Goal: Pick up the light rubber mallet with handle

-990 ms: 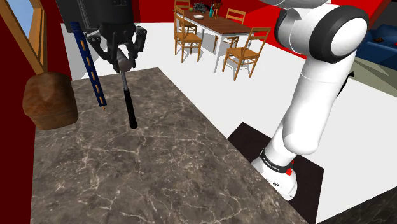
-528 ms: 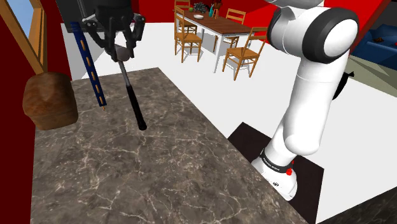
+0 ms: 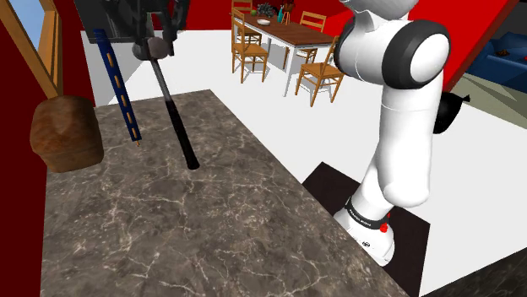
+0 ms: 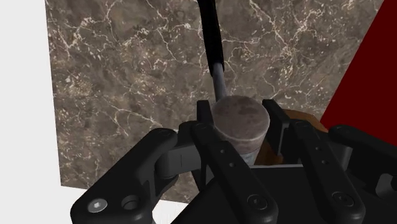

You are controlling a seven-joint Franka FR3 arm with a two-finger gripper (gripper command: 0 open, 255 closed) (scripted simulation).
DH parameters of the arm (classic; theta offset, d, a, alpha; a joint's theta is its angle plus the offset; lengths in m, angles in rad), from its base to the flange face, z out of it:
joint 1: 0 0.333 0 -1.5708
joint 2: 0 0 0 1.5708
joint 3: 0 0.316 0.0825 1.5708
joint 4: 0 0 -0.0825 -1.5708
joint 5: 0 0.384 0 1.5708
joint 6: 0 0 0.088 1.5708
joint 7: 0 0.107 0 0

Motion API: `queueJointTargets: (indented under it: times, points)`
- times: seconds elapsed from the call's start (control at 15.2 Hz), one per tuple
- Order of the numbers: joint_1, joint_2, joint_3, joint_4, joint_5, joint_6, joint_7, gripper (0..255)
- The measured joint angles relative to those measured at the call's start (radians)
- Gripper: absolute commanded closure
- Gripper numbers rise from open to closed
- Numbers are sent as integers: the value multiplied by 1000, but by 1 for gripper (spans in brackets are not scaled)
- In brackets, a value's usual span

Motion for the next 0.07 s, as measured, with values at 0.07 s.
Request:
queueJointTargets:
  times: [0.07]
  points:
    - [14,15,-2,34,-11,-20,-2,255]
